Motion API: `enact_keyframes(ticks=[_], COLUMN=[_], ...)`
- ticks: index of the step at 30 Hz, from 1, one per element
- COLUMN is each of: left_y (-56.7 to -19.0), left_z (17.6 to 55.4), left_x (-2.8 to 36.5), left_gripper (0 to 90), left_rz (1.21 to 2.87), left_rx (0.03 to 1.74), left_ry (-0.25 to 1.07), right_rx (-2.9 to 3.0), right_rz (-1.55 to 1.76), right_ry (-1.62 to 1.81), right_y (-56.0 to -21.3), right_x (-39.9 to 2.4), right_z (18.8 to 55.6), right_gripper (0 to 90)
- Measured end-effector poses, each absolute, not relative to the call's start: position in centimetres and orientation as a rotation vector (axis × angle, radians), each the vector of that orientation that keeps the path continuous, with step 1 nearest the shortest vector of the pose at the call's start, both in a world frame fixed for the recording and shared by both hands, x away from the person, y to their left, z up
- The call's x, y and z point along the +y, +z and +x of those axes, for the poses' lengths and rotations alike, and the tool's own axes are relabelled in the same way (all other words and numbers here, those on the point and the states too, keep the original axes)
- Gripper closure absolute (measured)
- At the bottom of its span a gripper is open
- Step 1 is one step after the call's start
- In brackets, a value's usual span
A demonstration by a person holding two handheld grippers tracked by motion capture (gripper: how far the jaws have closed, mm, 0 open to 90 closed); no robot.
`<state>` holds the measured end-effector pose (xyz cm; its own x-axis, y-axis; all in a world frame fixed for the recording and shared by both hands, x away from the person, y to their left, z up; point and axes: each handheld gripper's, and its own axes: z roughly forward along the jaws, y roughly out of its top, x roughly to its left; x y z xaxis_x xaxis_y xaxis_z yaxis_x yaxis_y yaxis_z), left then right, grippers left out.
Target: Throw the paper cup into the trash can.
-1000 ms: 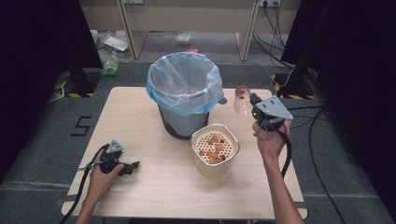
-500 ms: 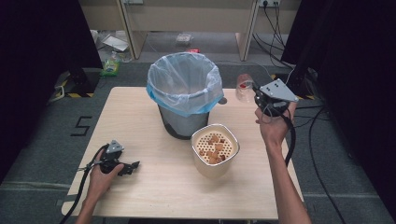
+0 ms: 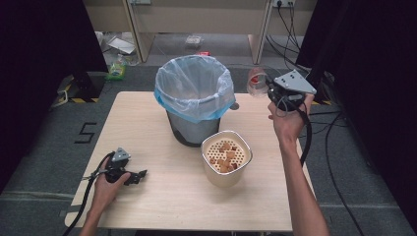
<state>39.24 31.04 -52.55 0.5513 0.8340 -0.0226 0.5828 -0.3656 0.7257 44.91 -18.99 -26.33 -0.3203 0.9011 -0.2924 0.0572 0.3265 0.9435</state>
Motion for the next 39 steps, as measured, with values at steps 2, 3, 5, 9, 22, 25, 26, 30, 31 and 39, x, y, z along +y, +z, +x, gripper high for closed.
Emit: enact_keyframes(ticks=[2,3,5,9,22,25,26,30,31,39], left_y=[-52.6,-52.6,-52.6,-52.6,-52.6,-52.6,-52.6,-52.6,-52.6,-52.6], left_z=[39.2,39.2,39.2,39.2,39.2,39.2,39.2,39.3,39.2,39.3], left_x=[31.0,31.0,31.0,31.0,31.0,31.0,31.0,31.0,31.0,31.0], left_gripper=[0.0,0.0,0.0,0.0,0.0,0.0,0.0,0.0,0.0,0.0], left_rz=[2.087,2.087,2.087,2.087,2.087,2.086,2.086,2.086,2.086,2.086], left_rx=[1.135,1.135,1.135,1.135,1.135,1.135,1.135,1.136,1.136,1.135], left_ry=[0.461,0.461,0.461,0.461,0.461,0.461,0.461,0.460,0.460,0.460], right_rx=[1.649,1.649,1.653,1.654,1.673,1.686,1.686,1.703,1.709,1.775], right_rz=[0.887,0.889,0.893,0.892,0.866,0.843,0.843,0.826,0.818,0.782], right_ry=[1.135,1.135,1.130,1.132,1.149,1.155,1.155,1.175,1.182,1.208], right_y=[-26.0,-25.9,-25.5,-24.7,-22.5,-21.9,-21.9,-21.5,-21.4,-21.4], right_x=[-19.0,-19.0,-19.0,-18.8,-16.4,-15.3,-15.3,-14.1,-13.7,-11.2], right_z=[45.1,45.2,45.5,46.1,47.6,47.9,47.9,48.2,48.3,49.2], right_gripper=[87.3,87.3,87.4,87.3,87.3,87.3,87.3,87.3,87.3,87.2])
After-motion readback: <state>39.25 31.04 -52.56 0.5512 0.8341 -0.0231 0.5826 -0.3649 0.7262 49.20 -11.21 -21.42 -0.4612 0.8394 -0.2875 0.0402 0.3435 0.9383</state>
